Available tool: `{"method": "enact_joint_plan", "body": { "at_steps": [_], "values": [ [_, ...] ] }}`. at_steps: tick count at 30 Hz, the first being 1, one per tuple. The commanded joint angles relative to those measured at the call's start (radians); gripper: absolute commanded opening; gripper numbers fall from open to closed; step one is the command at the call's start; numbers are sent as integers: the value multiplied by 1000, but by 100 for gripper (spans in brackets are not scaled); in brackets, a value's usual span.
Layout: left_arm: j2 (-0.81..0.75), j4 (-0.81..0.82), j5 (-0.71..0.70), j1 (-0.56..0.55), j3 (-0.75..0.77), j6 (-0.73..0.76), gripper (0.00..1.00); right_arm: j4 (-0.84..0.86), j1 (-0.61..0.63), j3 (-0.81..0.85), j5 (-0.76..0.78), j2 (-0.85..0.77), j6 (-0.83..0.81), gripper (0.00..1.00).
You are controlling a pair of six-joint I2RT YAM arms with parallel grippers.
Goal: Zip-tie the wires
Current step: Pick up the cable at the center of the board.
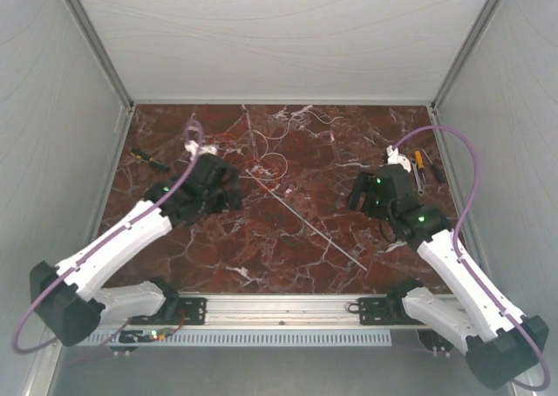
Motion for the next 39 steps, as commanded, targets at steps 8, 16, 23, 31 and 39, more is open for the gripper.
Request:
{"method": "enact_joint_plan", "body": {
  "at_steps": [8, 16, 23, 31, 39],
  "values": [
    [78, 285, 361, 300, 128, 177, 80, 4, -12, 43, -23, -9, -10, 74],
    [510, 236, 380, 307, 418, 110, 69, -9, -14, 54, -24, -20, -7, 74],
    [696, 244, 443, 302, 526, 121, 65, -22, -17, 22, -18, -53, 13, 75],
    [818, 235, 443, 285, 580, 123, 59, -19, -39, 26, -14, -45, -7, 75],
    [881, 242, 432, 279, 596, 128, 9, -25, -66, 27, -26, -51, -21, 76]
  ]
}}
